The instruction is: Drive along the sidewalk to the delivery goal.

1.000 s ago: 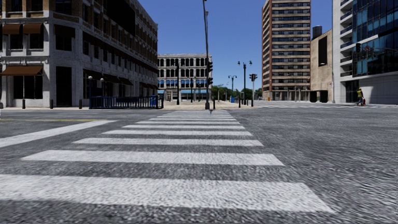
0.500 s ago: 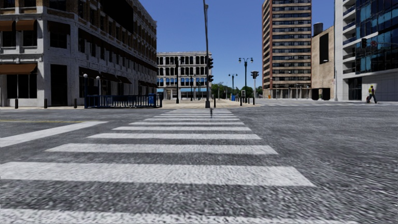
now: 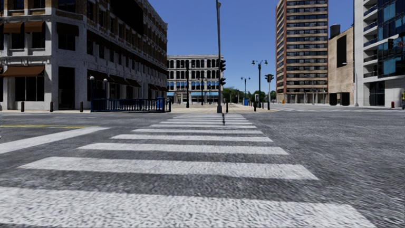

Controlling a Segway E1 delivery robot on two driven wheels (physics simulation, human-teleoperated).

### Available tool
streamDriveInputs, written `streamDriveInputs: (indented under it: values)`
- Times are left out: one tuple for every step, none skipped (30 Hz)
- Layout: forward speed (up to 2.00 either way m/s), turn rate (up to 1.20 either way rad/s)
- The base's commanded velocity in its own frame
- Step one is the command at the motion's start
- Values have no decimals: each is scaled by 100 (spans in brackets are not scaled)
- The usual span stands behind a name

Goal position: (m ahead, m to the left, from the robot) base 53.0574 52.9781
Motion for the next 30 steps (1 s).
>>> streamDriveInputs:
  values:
    - [200,35]
    - [200,35]
    - [200,35]
    - [200,35]
    - [200,35]
    - [200,35]
    - [200,35]
    - [200,27]
    - [200,27]
    - [200,6]
    - [200,0]
    - [200,0]
    - [200,0]
    - [200,0]
    - [200,0]
    - [200,0]
    - [200,0]
    - [200,0]
    - [200,0]
    - [200,0]
    - [200,0]
    - [200,0]
    - [200,0]
    - [200,0]
    - [200,0]
    - [200,0]
    - [200,0]
    - [200,0]
    - [200,0]
    - [200,0]
